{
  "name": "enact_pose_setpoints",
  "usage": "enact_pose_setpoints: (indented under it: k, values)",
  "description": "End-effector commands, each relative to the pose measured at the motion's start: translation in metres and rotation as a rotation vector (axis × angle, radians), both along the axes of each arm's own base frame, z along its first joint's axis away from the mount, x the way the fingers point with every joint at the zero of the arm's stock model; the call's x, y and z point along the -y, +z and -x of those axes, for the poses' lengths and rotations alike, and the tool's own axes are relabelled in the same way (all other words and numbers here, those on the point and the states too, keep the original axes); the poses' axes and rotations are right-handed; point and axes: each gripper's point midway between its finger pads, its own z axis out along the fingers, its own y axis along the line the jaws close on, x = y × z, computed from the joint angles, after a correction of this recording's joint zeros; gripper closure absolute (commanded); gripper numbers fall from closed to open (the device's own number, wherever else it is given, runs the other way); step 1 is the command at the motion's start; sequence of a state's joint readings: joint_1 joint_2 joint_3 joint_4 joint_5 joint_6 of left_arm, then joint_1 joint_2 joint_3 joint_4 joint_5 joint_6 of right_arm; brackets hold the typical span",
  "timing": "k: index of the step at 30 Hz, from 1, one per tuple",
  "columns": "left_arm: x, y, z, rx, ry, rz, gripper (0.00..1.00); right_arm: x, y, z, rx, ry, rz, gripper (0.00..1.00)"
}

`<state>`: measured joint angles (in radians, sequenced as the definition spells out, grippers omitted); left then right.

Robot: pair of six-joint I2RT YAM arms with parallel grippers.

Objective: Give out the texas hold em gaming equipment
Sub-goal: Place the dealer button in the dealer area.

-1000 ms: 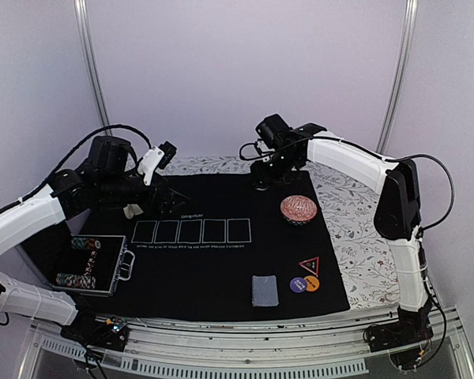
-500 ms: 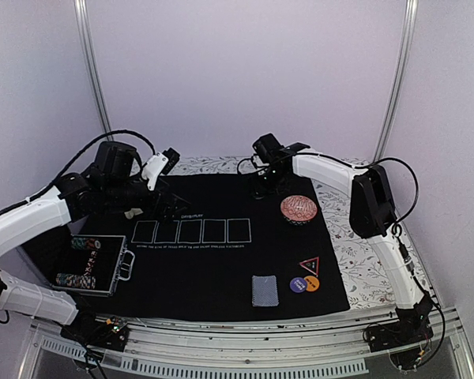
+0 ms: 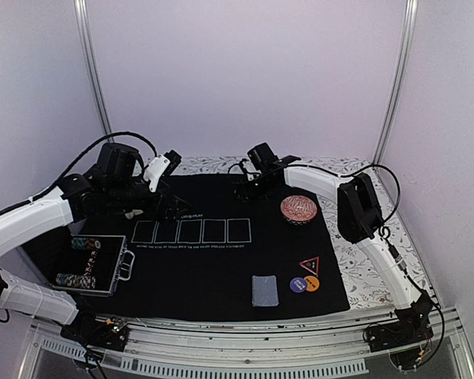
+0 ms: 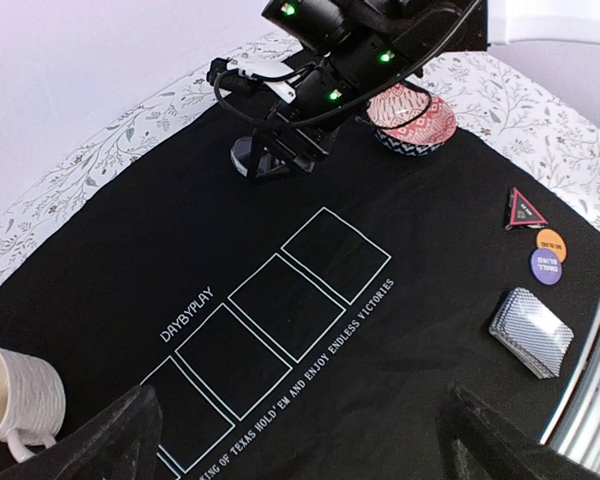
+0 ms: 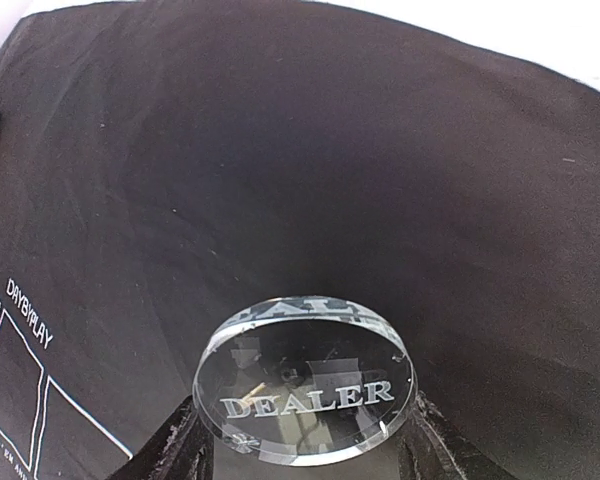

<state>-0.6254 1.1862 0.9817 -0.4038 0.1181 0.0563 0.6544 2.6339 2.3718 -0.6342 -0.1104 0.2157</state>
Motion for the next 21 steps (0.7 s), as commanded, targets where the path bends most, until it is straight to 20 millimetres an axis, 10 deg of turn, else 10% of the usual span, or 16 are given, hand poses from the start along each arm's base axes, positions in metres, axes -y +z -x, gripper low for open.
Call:
enact_pose_setpoints:
  k: [1,12,21]
  values:
    - [-0.001,-0.003,-0.002,0.010,0.003,-0.004,0.02,-0.027,0.000,-0.009,0.038,0.054,-0.112,0.80]
    - [-0.003,-0.006,-0.002,0.014,0.007,-0.017,0.02,-0.047,-0.038,0.028,0.038,0.161,0.035,0.83]
    - [-0.004,-0.003,-0.002,0.017,0.006,-0.015,0.02,-0.052,0.006,0.025,0.129,0.146,0.041,0.22]
